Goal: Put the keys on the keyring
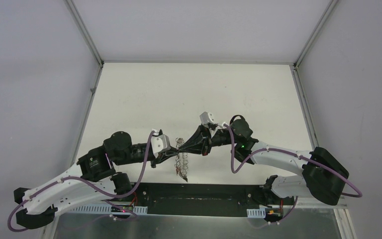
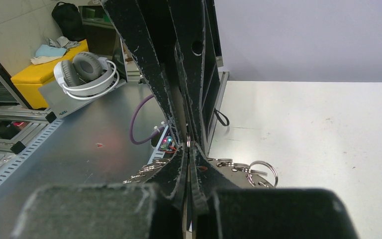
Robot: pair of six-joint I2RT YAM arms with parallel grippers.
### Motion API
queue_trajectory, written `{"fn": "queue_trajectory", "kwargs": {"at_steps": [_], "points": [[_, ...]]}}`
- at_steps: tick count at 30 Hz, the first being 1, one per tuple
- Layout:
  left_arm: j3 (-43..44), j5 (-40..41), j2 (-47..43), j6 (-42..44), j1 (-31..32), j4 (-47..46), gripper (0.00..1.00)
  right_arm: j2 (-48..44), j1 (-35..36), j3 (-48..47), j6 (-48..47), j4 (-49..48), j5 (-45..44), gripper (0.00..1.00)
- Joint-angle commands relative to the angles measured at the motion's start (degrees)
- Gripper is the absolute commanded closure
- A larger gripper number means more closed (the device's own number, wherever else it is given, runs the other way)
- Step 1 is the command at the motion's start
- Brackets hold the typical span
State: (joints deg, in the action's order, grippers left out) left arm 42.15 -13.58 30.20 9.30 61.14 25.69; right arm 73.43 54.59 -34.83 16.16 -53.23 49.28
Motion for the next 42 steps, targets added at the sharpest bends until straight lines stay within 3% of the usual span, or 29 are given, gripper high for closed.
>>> {"fn": "queue_trajectory", "kwargs": {"at_steps": [1,5,10,16,23,31,32,33,34,42], "points": [[2.9,0.1,1.0,-1.1,0.3,-0.5,0.87,-2.0,0.3,-1.0,-0.5,-3.9,-0.5,1.0],[3.5,0.7,1.2,-0.7,0.3,-0.5,0.87,-2.0,0.3,-0.9,-0.5,-3.9,-0.5,1.0],[3.9,1.2,1.0,-0.4,0.3,-0.5,1.0,-2.1,0.3,-0.7,-0.5,-3.9,-0.8,1.0],[5.3,5.9,0.7,-3.2,0.3,0.5,1.0,-2.6,0.3,0.1,-1.1,-2.7,-1.6,0.99],[10.8,8.7,4.1,-4.3,0.3,7.0,1.0,-6.4,0.2,1.6,-4.5,2.2,-6.1,0.62],[21.7,7.5,15.1,-5.9,0.3,21.2,1.0,-11.6,0.2,1.7,-4.9,10.9,-6.3,0.6],[23.5,7.3,16.9,-6.4,0.3,23.2,1.0,-11.8,0.2,1.5,-8.5,11.5,-7.0,0.55],[25.1,7.1,18.8,-6.7,0.3,25.2,1.0,-11.8,0.2,1.4,-10.8,11.9,-9.2,0.42],[26.8,7.1,20.6,-7.0,0.3,28.0,1.0,-11.7,0.2,1.3,-11.2,12.2,-9.3,0.4],[39.6,6.2,32.5,-8.3,0.3,40.8,1.0,-10.4,0.2,1.4,-10.9,11.1,-8.9,0.42]]}}
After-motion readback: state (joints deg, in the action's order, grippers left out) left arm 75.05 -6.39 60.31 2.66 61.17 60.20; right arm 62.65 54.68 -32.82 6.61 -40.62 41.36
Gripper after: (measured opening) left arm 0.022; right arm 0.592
